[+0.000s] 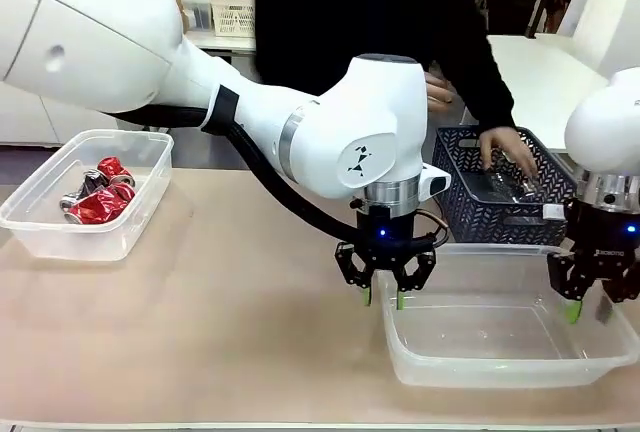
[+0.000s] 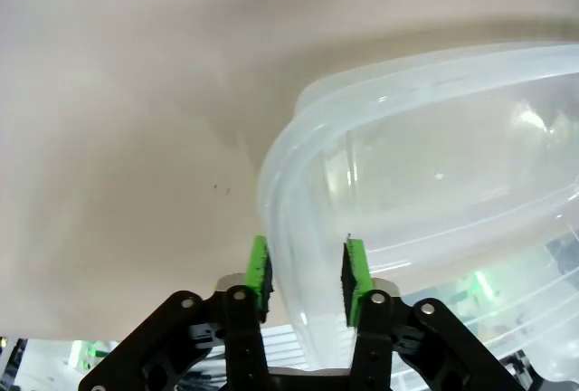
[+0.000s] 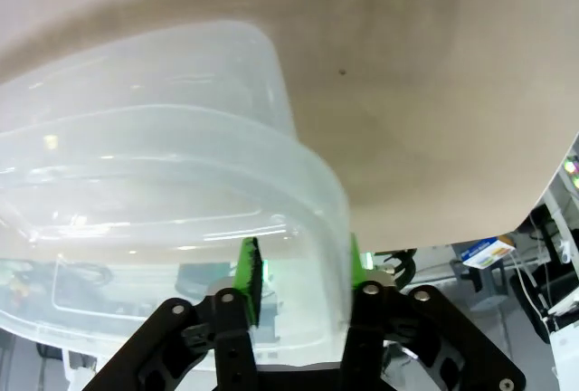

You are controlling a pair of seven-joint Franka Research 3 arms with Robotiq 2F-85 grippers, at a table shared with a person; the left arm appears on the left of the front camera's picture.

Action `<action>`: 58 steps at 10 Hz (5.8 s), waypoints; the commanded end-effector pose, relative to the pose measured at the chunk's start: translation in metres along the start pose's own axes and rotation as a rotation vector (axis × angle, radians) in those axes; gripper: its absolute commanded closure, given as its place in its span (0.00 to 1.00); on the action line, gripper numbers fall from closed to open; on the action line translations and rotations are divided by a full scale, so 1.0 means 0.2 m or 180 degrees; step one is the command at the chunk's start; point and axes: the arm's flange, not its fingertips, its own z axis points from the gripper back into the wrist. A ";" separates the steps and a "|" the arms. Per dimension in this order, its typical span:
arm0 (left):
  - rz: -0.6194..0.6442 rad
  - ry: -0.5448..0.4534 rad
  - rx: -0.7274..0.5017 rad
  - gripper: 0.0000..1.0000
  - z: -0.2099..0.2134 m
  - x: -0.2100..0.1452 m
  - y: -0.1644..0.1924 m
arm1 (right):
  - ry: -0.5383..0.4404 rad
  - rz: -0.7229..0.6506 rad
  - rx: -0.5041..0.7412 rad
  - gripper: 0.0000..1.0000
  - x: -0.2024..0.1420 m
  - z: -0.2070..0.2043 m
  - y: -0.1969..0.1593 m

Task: Sort the waste into each basket.
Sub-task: Pick up the Organizing box on the right side of the table and lift it, then offer the picked Organizing box to the human.

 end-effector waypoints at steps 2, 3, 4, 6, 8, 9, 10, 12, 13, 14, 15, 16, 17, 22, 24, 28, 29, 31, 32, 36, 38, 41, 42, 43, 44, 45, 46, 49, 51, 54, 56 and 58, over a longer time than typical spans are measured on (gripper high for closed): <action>0.0029 -0.0054 0.0116 1.00 0.01 -0.03 0.01 | -0.0017 0.0088 -0.0053 1.00 -0.04 -0.05 -0.01; 0.0028 -0.0048 0.0115 1.00 0.02 -0.03 0.02 | -0.0005 0.0079 -0.0071 1.00 -0.04 -0.04 -0.01; 0.0038 -0.0048 0.0123 1.00 0.02 -0.03 0.03 | 0.0000 0.0081 -0.0080 1.00 -0.04 -0.04 0.00; -0.0001 0.0068 0.0152 1.00 0.07 -0.05 0.08 | -0.0002 0.0103 -0.0083 1.00 -0.06 0.00 0.05; 0.0053 -0.0027 0.0254 1.00 0.27 -0.11 0.21 | -0.0044 0.0170 -0.0040 1.00 -0.18 0.17 0.14; 0.0153 -0.0120 0.0293 1.00 0.39 -0.16 0.30 | -0.0022 0.0240 -0.0034 1.00 -0.23 0.29 0.23; 0.0301 -0.0255 0.0460 1.00 0.52 -0.22 0.43 | -0.0088 0.0393 -0.0134 1.00 -0.26 0.40 0.35; 0.0750 -0.0554 0.0377 1.00 0.69 -0.28 0.68 | -0.0026 0.0568 0.0032 1.00 -0.25 0.57 0.58; 0.1011 -0.0702 0.0301 1.00 0.75 -0.31 0.80 | 0.0060 0.0565 0.0037 1.00 -0.21 0.62 0.68; 0.1226 -0.0831 0.0233 1.00 0.81 -0.35 0.93 | 0.0147 0.0608 0.0048 1.00 -0.15 0.64 0.78; 0.1435 -0.0958 0.0243 1.00 0.86 -0.38 1.06 | 0.0221 0.0618 0.0143 1.00 -0.09 0.65 0.90; 0.1511 -0.1030 0.0227 1.00 0.87 -0.36 1.14 | 0.0280 0.0622 0.0188 1.00 -0.07 0.65 0.97; 0.1158 -0.0749 0.0148 1.00 0.86 -0.34 0.88 | 0.0320 0.0601 0.0147 1.00 -0.07 0.63 0.99; 0.1158 -0.0749 0.0148 1.00 0.86 -0.34 0.88 | 0.0139 0.0684 0.0289 1.00 -0.05 0.63 1.06; 0.1158 -0.0749 0.0148 1.00 0.86 -0.34 0.88 | 0.0139 0.0684 0.0289 1.00 -0.05 0.63 1.06; 0.1158 -0.0749 0.0148 1.00 0.86 -0.34 0.88 | 0.0139 0.0684 0.0289 1.00 -0.05 0.63 1.06; 0.1158 -0.0749 0.0148 1.00 0.86 -0.34 0.88 | 0.0139 0.0684 0.0289 1.00 -0.05 0.63 1.06; 0.1158 -0.0749 0.0148 1.00 0.86 -0.34 0.88 | 0.0139 0.0684 0.0289 1.00 -0.05 0.63 1.06; 0.1158 -0.0749 0.0148 1.00 0.86 -0.34 0.88 | 0.0139 0.0684 0.0289 1.00 -0.05 0.63 1.06; 0.1158 -0.0749 0.0148 1.00 0.86 -0.34 0.88 | 0.0139 0.0684 0.0289 1.00 -0.05 0.63 1.06; 0.1158 -0.0749 0.0148 1.00 0.86 -0.34 0.88 | 0.0139 0.0684 0.0289 1.00 -0.05 0.63 1.06; 0.1158 -0.0749 0.0148 1.00 0.86 -0.34 0.88 | 0.0139 0.0684 0.0289 1.00 -0.05 0.63 1.06; 0.1158 -0.0749 0.0148 1.00 0.86 -0.34 0.88 | 0.0139 0.0684 0.0289 1.00 -0.05 0.63 1.06; 0.1158 -0.0749 0.0148 1.00 0.86 -0.34 0.88 | 0.0139 0.0684 0.0289 1.00 -0.05 0.63 1.06; 0.1158 -0.0749 0.0148 1.00 0.86 -0.34 0.88 | 0.0139 0.0684 0.0289 1.00 -0.05 0.63 1.06; 0.1158 -0.0749 0.0148 1.00 0.86 -0.34 0.88 | 0.0139 0.0684 0.0289 1.00 -0.05 0.63 1.06; 0.1158 -0.0749 0.0148 1.00 0.86 -0.34 0.88 | 0.0139 0.0684 0.0289 1.00 -0.05 0.63 1.06; 0.1158 -0.0749 0.0148 1.00 0.86 -0.34 0.88 | 0.0139 0.0684 0.0289 1.00 -0.05 0.63 1.06; 0.1158 -0.0749 0.0148 1.00 0.86 -0.34 0.88 | 0.0139 0.0684 0.0289 1.00 -0.05 0.63 1.06; 0.1158 -0.0749 0.0148 1.00 0.86 -0.34 0.88 | 0.0139 0.0684 0.0289 1.00 -0.05 0.63 1.06; 0.1158 -0.0749 0.0148 1.00 0.86 -0.34 0.88 | 0.0139 0.0684 0.0289 1.00 -0.05 0.63 1.06; 0.1158 -0.0749 0.0148 1.00 0.86 -0.34 0.88 | 0.0139 0.0684 0.0289 1.00 -0.05 0.63 1.06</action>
